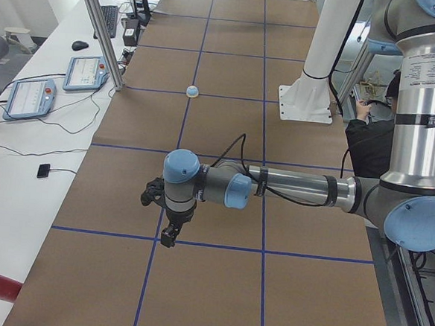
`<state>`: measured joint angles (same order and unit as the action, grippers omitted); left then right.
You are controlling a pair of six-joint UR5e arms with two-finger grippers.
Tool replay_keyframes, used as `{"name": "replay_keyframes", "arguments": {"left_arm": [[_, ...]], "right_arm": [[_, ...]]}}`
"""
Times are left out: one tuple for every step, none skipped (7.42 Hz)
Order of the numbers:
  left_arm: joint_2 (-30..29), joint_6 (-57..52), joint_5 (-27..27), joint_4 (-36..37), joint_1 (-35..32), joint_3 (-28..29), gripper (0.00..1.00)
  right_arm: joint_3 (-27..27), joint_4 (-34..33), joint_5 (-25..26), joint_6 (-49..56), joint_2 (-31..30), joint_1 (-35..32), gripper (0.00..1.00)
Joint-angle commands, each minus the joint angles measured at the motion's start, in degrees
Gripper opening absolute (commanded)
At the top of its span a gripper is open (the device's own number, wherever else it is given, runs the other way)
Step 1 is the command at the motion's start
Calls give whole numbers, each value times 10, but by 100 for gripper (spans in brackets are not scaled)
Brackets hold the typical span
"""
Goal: Place and press bell with both arms
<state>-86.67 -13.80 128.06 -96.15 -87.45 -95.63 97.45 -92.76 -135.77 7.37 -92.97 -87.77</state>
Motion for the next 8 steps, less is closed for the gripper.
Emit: {"name": "replay_keyframes", "arguments": {"left_arm": [[0, 0, 0, 3, -4, 0, 100], [0, 1, -1, 8, -14, 0, 100], [1, 1, -1, 15, -15, 1, 100], [1, 1, 1, 54, -20, -4, 100], [1, 1, 1, 86, -34, -9, 100], [20, 1, 15, 88, -56, -14, 100], [37, 6, 47, 87, -61, -17, 100], [54, 9, 54, 83, -62, -15, 100]], "right_arm": [[-23, 1, 0, -4, -10, -5, 100], [-23, 2, 1, 4, -28, -5, 100], [-23, 2, 0, -4, -20, -5, 100], [-15, -1, -4, -5, -18, -5, 100], [-11, -4, -12, -7, -17, -5, 100], [-4, -6, -26, -10, -17, -5, 100], [2, -6, -35, -29, -19, -6, 100], [6, -6, -37, -32, -19, -6, 100]]}}
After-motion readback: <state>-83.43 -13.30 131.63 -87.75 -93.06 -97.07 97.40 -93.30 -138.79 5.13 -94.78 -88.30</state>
